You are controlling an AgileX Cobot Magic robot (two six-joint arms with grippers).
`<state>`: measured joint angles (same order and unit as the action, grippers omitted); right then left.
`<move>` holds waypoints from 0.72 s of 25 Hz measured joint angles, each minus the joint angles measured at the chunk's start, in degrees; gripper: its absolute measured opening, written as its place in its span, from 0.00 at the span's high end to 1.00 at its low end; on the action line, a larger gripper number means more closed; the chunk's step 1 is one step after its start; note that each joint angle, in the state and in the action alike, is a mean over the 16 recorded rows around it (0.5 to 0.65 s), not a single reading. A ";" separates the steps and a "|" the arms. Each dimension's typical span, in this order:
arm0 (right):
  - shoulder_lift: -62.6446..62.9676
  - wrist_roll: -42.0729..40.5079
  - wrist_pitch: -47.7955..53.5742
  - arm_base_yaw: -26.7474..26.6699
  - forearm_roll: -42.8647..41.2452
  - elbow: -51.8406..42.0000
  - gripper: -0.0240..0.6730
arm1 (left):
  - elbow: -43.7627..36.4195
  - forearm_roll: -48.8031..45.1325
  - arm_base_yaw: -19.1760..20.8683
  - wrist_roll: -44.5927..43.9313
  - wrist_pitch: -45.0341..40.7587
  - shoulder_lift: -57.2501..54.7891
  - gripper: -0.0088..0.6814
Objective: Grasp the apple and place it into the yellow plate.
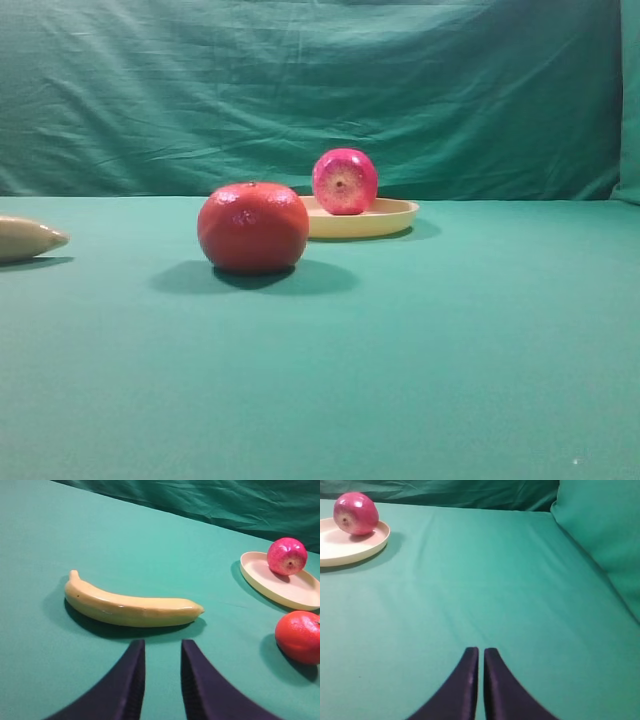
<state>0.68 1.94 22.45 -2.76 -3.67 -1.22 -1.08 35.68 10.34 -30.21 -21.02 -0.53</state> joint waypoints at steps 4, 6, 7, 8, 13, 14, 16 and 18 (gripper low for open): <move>0.00 -0.67 -0.04 0.00 0.05 -0.01 0.97 | 0.00 0.00 0.00 0.00 0.00 0.00 0.76; 0.00 -0.98 -0.04 0.00 0.06 -0.01 0.97 | 0.00 0.00 0.00 0.00 0.00 0.00 0.76; 0.00 -1.09 -0.04 0.00 0.06 -0.01 0.97 | 0.00 0.00 0.00 0.00 0.00 0.00 0.76; 0.00 -1.16 -0.04 0.00 0.07 -0.01 0.97 | 0.00 0.00 0.00 0.00 0.00 0.00 0.76; 0.00 -1.34 -0.04 0.00 0.09 -0.01 0.97 | 0.00 0.00 0.00 0.00 0.00 0.00 0.76; 0.00 -1.37 -0.04 0.00 0.09 -0.01 0.97 | 0.00 0.00 0.00 0.00 0.00 0.00 0.76; 0.00 -1.40 -0.04 0.00 0.09 -0.01 0.97 | 0.00 0.00 0.00 0.00 0.00 0.00 0.76; 0.00 -1.43 -0.04 0.00 0.09 -0.01 0.97 | 0.00 0.00 0.00 0.00 0.00 0.00 0.76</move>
<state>0.68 0.51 22.42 -2.76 -3.58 -1.22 -1.08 35.68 10.34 -30.21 -21.02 -0.53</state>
